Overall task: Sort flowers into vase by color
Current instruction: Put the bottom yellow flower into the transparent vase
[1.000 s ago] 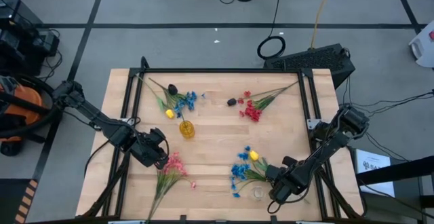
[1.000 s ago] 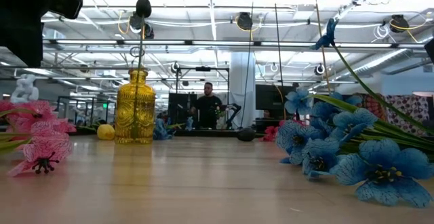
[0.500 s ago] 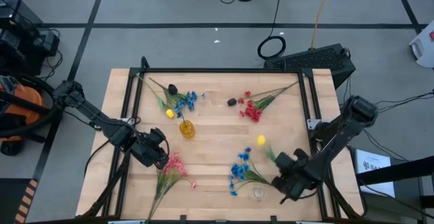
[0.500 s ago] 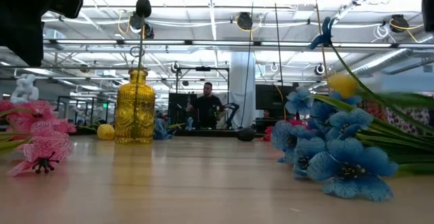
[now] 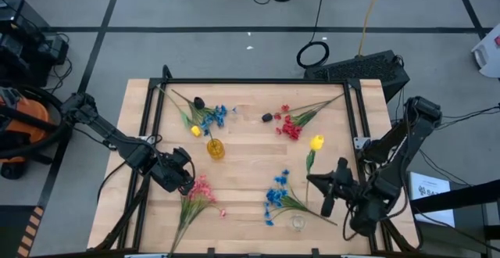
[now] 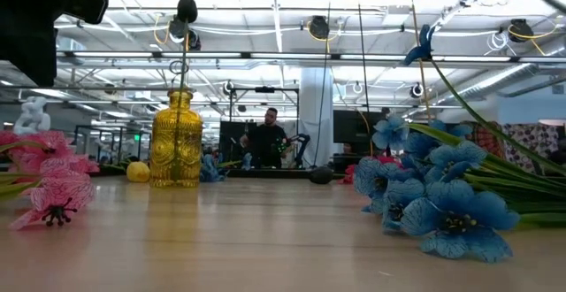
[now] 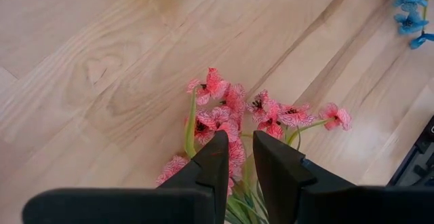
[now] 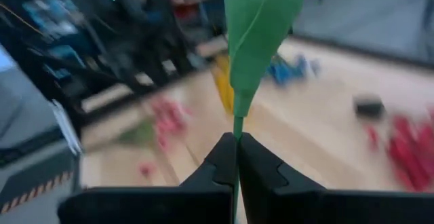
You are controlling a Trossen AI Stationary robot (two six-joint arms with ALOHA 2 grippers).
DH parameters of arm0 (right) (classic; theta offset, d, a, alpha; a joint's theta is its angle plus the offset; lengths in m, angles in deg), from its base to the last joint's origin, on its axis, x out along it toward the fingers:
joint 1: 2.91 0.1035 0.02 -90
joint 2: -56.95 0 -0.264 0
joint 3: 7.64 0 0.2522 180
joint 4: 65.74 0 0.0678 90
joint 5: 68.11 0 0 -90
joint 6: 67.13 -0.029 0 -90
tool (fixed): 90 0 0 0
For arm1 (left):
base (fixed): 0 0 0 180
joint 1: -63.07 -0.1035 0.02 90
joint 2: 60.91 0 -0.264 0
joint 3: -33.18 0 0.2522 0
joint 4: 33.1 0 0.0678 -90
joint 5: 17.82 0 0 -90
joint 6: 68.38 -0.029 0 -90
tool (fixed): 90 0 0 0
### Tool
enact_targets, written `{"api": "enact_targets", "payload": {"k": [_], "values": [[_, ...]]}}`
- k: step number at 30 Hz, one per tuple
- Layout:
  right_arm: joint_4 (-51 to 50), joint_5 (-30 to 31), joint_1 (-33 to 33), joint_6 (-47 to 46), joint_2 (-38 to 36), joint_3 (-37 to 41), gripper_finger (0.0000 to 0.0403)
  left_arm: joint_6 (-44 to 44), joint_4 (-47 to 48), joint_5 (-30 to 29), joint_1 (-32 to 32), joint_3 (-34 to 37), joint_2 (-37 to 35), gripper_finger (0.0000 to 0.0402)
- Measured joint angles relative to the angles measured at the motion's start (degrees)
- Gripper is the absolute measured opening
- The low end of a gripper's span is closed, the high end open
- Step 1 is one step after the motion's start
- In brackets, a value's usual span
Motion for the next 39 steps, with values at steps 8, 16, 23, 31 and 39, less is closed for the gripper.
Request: {"api": "enact_targets", "payload": {"k": [8, 16, 23, 31, 39], "values": [[25.20, 0.52, -0.04, 29.27, 0.00, -0.09, 0.0000, -0.39, 0.04, 0.00, -0.02, 0.00, 0.00, 0.0075], [35.15, -3.84, -0.04, 38.85, 0.00, -0.11, 0.0000, -0.39, 0.07, 0.00, -0.02, 0.00, 0.00, 0.0075], [35.79, -6.64, -0.02, 37.53, 2.44, -0.15, 0.0000, -0.39, 0.07, 0.00, -0.01, 0.00, 0.00, 0.0075], [39.24, -7.26, -0.07, 37.43, 8.07, -0.15, 0.0000, -0.39, 0.13, -0.02, -0.02, 0.00, 0.00, 0.0075], [39.65, -10.30, -0.07, 35.54, 10.33, -0.15, 0.0008, -0.39, 0.20, -0.02, -0.02, 0.00, 0.00, 0.0075]]}}
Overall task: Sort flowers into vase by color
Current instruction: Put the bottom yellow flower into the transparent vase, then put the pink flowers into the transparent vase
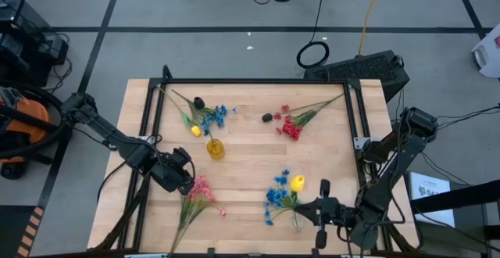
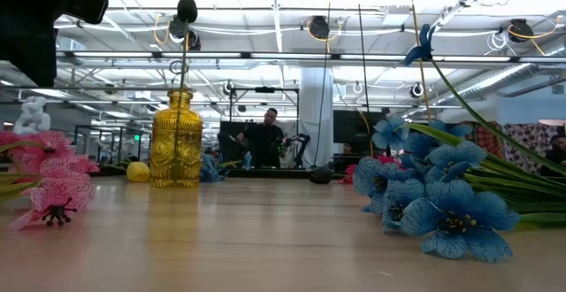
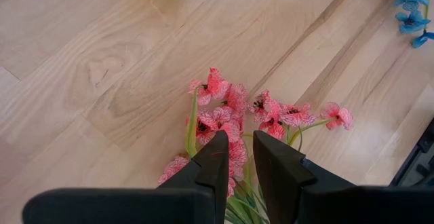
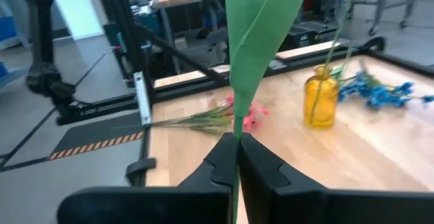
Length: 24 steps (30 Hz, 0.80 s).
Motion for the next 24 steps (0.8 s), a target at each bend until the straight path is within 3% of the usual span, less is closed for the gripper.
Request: {"api": "enact_targets", "payload": {"k": [15, 24], "values": [[-2.90, -10.92, 0.02, -1.46, -1.44, 0.00, 0.0051, 0.07, -0.13, 0.01, 0.01, 0.00, 0.00, 0.0075], [-22.05, -18.57, 0.00, -17.61, -11.36, -0.02, 0.0051, 0.20, -0.07, 0.87, 0.00, 0.00, -0.02, 0.0075]]}}
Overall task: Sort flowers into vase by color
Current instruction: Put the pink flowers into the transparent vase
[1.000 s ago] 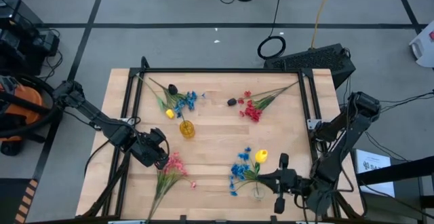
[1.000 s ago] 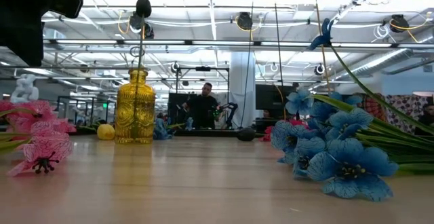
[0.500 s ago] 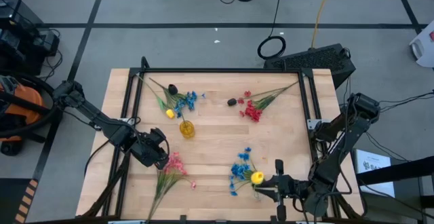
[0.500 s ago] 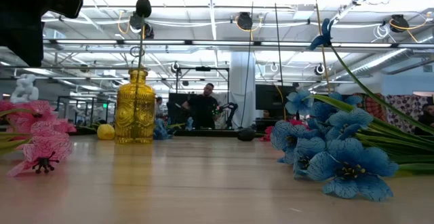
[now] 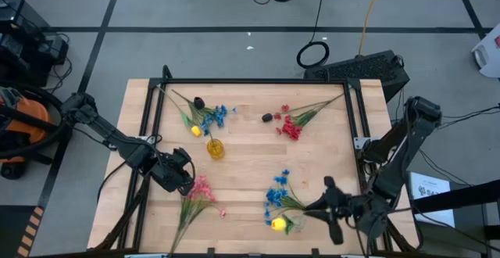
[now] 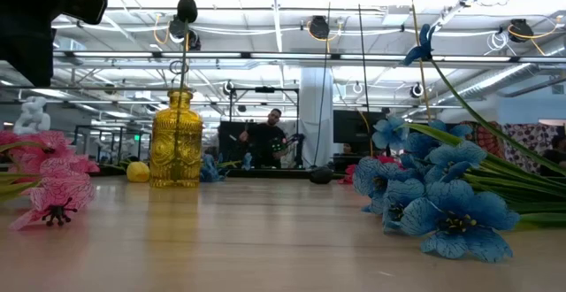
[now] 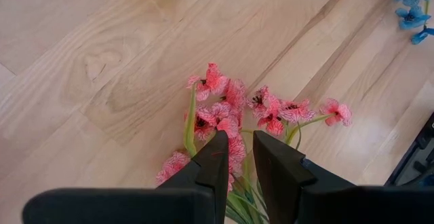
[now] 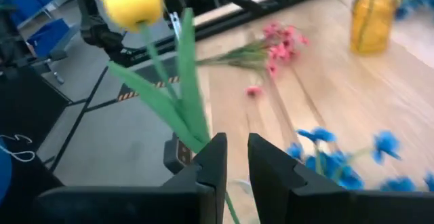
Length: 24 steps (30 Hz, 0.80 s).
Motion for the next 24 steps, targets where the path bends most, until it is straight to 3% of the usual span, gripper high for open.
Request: {"api": "enact_targets", "payload": {"k": [4, 8, 13, 18, 24], "values": [[-9.43, -1.37, 0.00, -8.83, -5.36, 0.00, 0.0043, 0.37, 0.02, 0.17, 0.02, 0.00, 0.00, 0.0075], [-20.87, -1.73, -0.41, -25.41, -9.49, 0.00, 0.0025, 1.88, 0.03, 0.24, 0.02, 0.00, 0.00, 0.0075], [-34.36, -9.68, -2.44, -42.90, -11.37, 0.00, 0.0007, 6.36, 0.07, 0.28, 0.01, 0.00, 0.00, 0.0075], [-42.32, -13.20, -4.33, -50.46, -10.72, 0.00, 0.0004, 6.47, -0.02, 0.26, 0.02, 0.00, 0.00, 0.0075], [-43.78, -13.13, -5.55, -49.47, -10.47, 0.00, 0.0004, 6.47, 0.06, -0.25, 0.00, 0.00, 0.00, 0.0083]]}}
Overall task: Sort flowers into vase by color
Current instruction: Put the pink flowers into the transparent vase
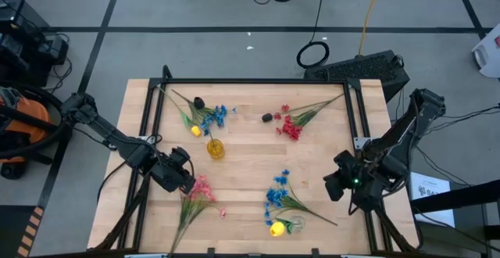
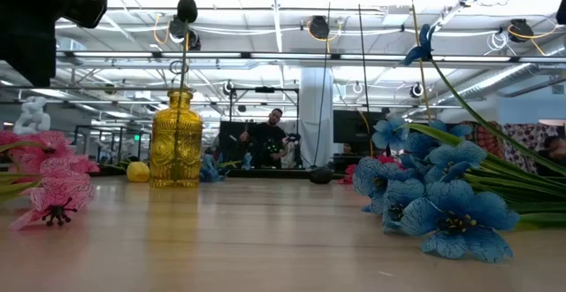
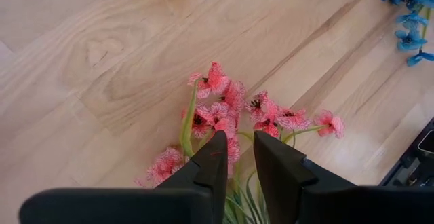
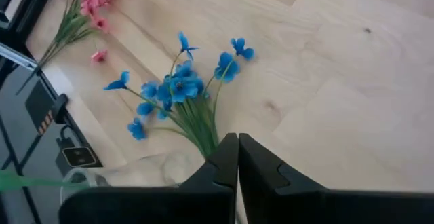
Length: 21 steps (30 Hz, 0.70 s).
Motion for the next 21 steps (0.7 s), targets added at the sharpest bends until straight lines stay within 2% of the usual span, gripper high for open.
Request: {"api": "enact_targets", "payload": {"k": [4, 9, 14, 21], "values": [[-0.95, 0.04, -0.57, 0.31, 0.00, 0.00, 0.0004, -0.02, 0.04, -0.67, 0.02, 0.00, 0.00, 0.0118], [-2.98, 0.04, -1.36, -0.22, 0.02, 0.00, 0.0004, -0.03, 1.12, -5.60, -0.15, 0.00, 0.02, 0.0162], [-4.52, -0.49, -2.56, -4.28, 1.07, 0.00, 0.0004, -0.04, 1.05, -3.21, -0.13, 0.00, 0.02, 0.0170], [-4.13, -7.35, -6.00, -7.31, 5.20, 0.00, 0.0004, -0.16, -0.19, -4.46, 0.05, -1.44, 0.04, 0.0170]]}}
